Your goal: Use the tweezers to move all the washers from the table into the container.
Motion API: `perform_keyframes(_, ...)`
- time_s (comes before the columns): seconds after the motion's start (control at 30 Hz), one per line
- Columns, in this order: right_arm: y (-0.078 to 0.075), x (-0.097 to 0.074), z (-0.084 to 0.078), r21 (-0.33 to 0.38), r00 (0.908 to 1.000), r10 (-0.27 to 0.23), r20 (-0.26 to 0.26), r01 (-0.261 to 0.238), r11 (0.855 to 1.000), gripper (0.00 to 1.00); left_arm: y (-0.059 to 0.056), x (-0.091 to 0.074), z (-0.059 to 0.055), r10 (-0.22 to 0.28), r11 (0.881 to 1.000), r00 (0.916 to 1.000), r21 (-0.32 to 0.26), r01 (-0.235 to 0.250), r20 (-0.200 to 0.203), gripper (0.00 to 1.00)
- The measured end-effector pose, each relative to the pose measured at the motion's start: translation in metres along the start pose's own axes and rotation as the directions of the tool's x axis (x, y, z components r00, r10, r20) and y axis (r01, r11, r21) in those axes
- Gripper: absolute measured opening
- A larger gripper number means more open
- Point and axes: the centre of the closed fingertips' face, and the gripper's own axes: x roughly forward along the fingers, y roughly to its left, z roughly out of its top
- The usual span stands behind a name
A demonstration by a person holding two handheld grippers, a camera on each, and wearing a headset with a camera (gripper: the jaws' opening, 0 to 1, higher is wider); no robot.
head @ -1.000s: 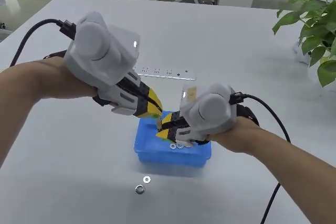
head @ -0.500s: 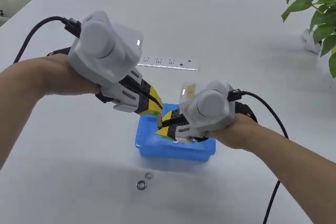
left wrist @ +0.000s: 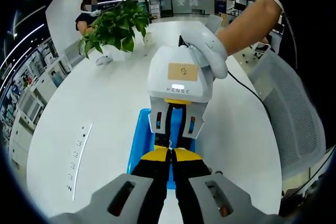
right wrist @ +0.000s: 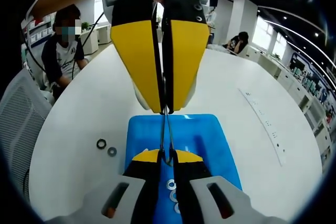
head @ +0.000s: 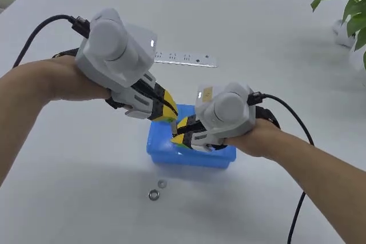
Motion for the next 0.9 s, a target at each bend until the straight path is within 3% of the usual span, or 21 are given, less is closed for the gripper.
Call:
perform_keyframes(0.37, 0.002, -0.002, 0.0, -0.003, 1.0, -0.003, -0.004, 0.003, 1.0, 0.11, -0.003, -0.001, 0.001, -0.001, 1.0, 1.0, 0.008, 0.001, -0.005, 0.05)
perform_keyframes(0.9, 0.007, -0.019, 0.011, -0.021, 0.9995, -0.032, 0.005, 0.032, 0.999, 0.11, -0.013, -0.013, 0.017, 0.013, 1.0, 0.9999, 0.029, -0.013, 0.009, 0.05)
